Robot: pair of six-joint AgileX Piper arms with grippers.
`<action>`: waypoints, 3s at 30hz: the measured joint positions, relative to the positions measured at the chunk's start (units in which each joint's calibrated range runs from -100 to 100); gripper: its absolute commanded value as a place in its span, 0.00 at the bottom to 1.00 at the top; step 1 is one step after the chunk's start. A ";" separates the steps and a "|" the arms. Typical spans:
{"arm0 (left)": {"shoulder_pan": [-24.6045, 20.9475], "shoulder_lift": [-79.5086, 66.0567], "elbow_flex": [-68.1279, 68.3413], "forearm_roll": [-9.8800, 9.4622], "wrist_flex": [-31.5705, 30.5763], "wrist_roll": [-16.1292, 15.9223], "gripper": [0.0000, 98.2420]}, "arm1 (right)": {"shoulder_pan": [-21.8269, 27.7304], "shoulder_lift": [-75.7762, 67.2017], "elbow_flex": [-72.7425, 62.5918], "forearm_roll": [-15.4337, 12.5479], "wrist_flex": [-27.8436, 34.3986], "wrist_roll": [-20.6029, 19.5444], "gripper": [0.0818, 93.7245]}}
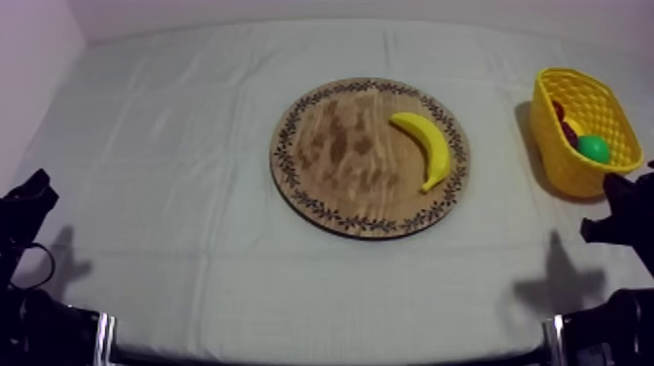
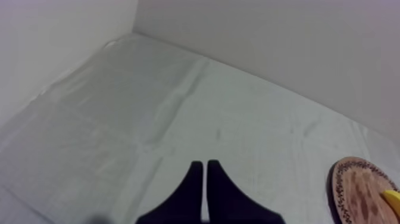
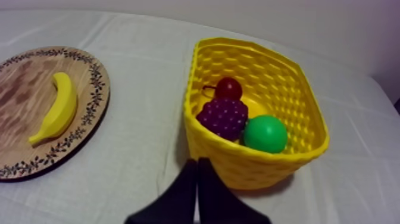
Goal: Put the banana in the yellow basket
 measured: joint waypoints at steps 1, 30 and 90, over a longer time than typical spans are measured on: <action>0.00 0.00 0.00 0.00 0.00 0.00 0.00 | 0.00 0.00 0.00 0.00 0.00 0.00 0.01; 0.00 0.00 0.00 0.00 0.00 0.00 0.00 | -5.95 0.00 0.00 0.00 0.00 -1.64 0.00; 0.00 0.00 0.00 0.00 0.00 0.00 0.00 | -24.48 82.00 -78.32 5.76 52.15 -11.99 0.01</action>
